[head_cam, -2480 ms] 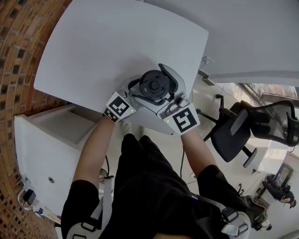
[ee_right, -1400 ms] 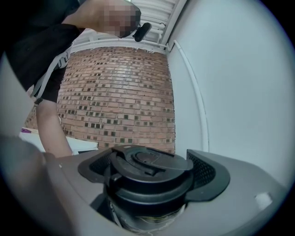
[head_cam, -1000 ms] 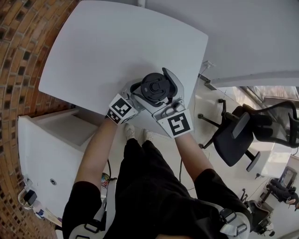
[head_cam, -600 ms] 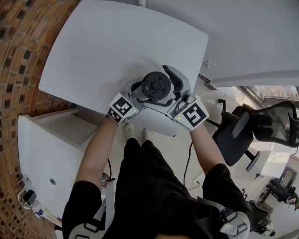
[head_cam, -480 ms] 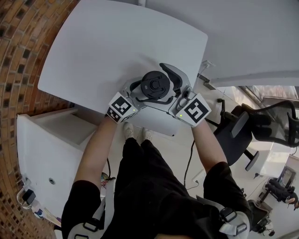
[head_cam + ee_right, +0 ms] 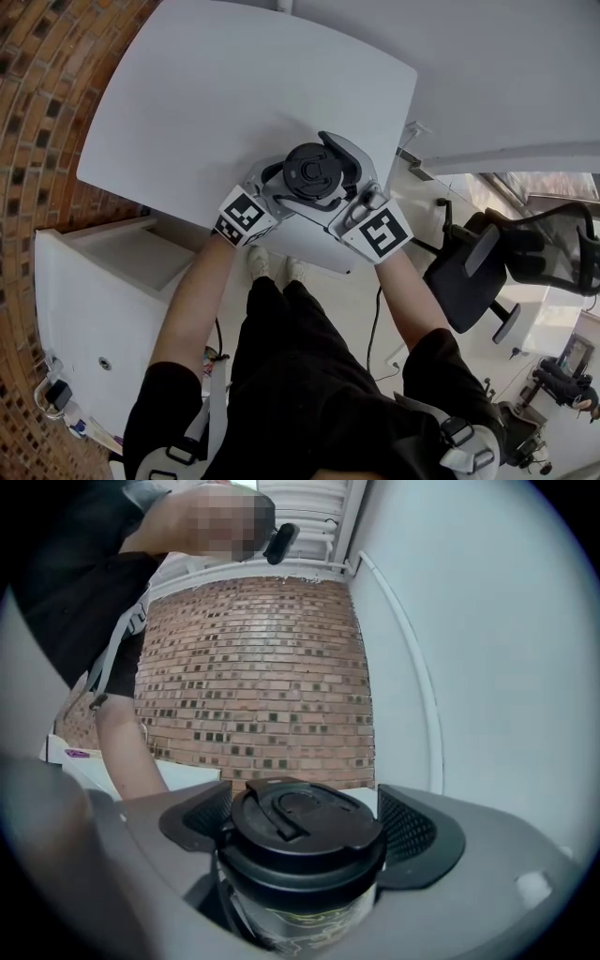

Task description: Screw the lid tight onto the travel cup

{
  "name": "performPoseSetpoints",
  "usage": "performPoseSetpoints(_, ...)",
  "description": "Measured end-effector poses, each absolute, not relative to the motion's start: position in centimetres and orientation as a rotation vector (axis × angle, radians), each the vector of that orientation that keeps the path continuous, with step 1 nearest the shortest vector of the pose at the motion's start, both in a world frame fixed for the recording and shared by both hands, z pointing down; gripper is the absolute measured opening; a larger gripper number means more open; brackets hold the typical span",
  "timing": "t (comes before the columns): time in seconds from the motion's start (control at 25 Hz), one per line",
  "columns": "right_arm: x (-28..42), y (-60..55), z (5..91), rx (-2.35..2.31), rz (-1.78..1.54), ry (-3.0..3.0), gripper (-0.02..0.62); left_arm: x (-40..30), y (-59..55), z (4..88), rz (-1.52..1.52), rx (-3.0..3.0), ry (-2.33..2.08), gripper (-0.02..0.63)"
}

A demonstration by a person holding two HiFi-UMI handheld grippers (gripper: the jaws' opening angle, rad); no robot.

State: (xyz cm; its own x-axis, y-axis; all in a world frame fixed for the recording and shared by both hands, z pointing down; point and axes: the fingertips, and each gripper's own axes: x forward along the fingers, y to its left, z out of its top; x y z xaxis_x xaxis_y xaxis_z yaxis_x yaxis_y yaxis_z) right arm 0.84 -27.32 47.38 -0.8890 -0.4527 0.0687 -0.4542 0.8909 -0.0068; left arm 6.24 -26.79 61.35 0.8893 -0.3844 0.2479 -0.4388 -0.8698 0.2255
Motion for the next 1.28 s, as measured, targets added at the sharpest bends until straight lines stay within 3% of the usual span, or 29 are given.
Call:
performPoseSetpoints(0.4,1.1,-27.7,47.7,1.008,0.075,-2.953,0.483,6.2,-26.8,61.3,0.279,2.773,-0.624,0.376)
performPoseSetpoints(0.48,1.1,-27.4,47.8,0.959,0.101,-2.964,0.520,6.2,-26.8,61.3,0.280,2.771,-0.624,0.376)
performPoseSetpoints(0.84,0.6,-26.7,48.2,0.418,0.050,-2.942,0.523,6.3,-26.9,61.3,0.280,2.768,-0.632,0.376)
performPoseSetpoints(1.28,0.4,-27.1,47.8,0.536,0.070,-2.979,0.488,6.2,-26.8,61.2,0.281,2.768,-0.635,0.376)
